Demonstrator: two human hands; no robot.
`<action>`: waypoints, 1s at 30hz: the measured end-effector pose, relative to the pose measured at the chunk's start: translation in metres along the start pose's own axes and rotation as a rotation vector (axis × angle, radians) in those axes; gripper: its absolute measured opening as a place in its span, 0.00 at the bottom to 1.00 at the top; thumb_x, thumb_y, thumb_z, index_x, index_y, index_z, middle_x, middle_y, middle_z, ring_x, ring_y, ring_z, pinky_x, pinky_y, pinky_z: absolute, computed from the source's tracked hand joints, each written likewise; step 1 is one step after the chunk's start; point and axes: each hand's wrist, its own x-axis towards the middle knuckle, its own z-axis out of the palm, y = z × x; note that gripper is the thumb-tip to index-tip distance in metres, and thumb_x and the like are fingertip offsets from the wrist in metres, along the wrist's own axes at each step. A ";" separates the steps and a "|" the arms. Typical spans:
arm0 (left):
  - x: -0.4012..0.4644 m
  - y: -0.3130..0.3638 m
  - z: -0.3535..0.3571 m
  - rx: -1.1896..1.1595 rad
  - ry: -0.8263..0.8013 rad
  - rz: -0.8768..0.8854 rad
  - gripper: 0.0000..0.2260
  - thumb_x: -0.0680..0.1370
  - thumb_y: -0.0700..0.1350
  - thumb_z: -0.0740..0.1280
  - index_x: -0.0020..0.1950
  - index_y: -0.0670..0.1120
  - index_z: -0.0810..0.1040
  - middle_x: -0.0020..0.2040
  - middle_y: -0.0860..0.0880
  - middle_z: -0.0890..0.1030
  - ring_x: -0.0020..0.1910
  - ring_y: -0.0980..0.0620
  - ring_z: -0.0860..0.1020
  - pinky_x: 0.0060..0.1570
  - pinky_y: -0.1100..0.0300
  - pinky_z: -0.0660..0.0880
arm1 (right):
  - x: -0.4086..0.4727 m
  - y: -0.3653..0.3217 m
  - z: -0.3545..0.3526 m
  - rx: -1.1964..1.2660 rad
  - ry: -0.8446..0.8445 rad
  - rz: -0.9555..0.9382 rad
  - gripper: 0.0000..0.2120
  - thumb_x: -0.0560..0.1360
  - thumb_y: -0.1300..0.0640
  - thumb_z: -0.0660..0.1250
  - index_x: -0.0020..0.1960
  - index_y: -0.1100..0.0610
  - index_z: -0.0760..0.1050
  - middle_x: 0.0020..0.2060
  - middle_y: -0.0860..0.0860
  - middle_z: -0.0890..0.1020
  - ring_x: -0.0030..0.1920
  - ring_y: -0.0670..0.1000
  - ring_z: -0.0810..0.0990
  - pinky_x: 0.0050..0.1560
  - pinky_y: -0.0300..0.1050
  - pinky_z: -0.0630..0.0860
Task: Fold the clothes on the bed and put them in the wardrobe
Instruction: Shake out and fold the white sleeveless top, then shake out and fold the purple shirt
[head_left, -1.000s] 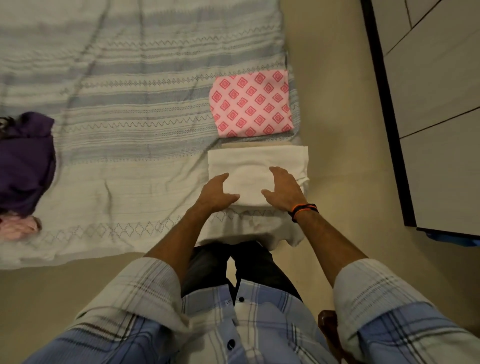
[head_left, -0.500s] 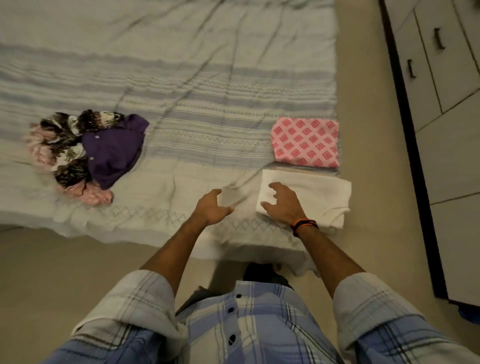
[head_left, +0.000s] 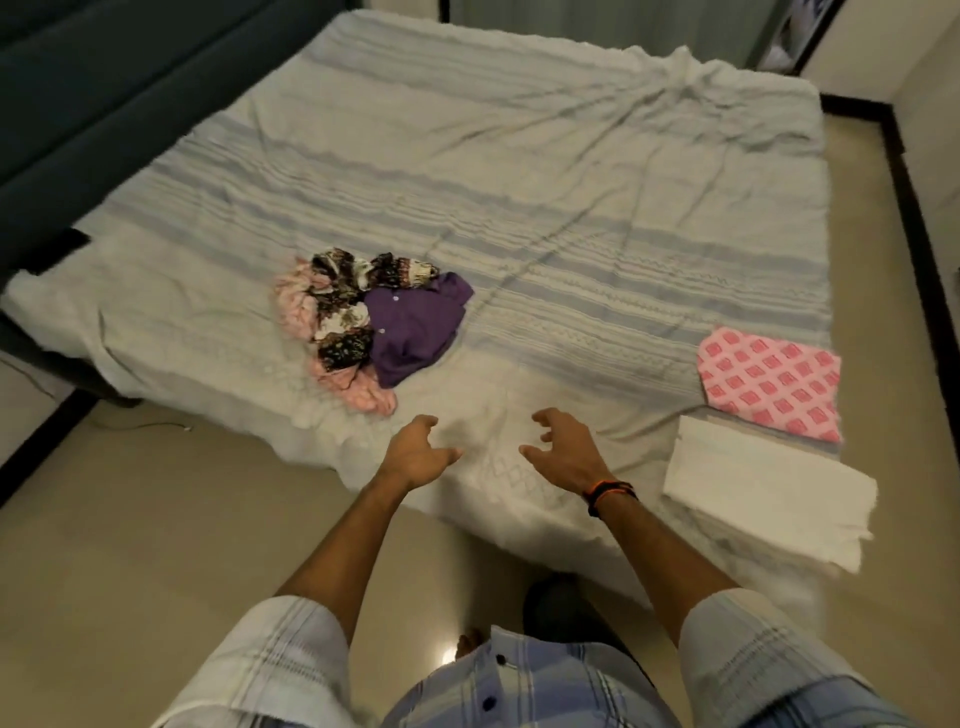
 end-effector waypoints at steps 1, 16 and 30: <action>0.004 -0.006 -0.012 -0.032 0.020 -0.018 0.32 0.74 0.49 0.74 0.74 0.43 0.65 0.72 0.44 0.70 0.68 0.45 0.72 0.64 0.50 0.73 | 0.008 -0.012 0.006 -0.005 -0.017 -0.012 0.26 0.75 0.51 0.71 0.70 0.57 0.68 0.65 0.55 0.74 0.59 0.52 0.77 0.60 0.45 0.74; 0.094 -0.032 -0.107 -0.114 0.115 -0.210 0.25 0.73 0.48 0.74 0.68 0.45 0.73 0.66 0.47 0.76 0.64 0.47 0.75 0.62 0.54 0.74 | 0.166 -0.103 0.039 0.001 -0.209 -0.107 0.24 0.76 0.54 0.70 0.69 0.60 0.69 0.66 0.56 0.75 0.59 0.53 0.78 0.56 0.42 0.74; 0.196 -0.013 -0.131 -0.104 0.070 -0.225 0.18 0.75 0.47 0.73 0.63 0.42 0.78 0.58 0.49 0.80 0.59 0.50 0.78 0.56 0.59 0.72 | 0.267 -0.122 0.040 -0.023 -0.298 -0.070 0.22 0.75 0.56 0.71 0.66 0.61 0.72 0.58 0.57 0.80 0.54 0.56 0.81 0.60 0.52 0.76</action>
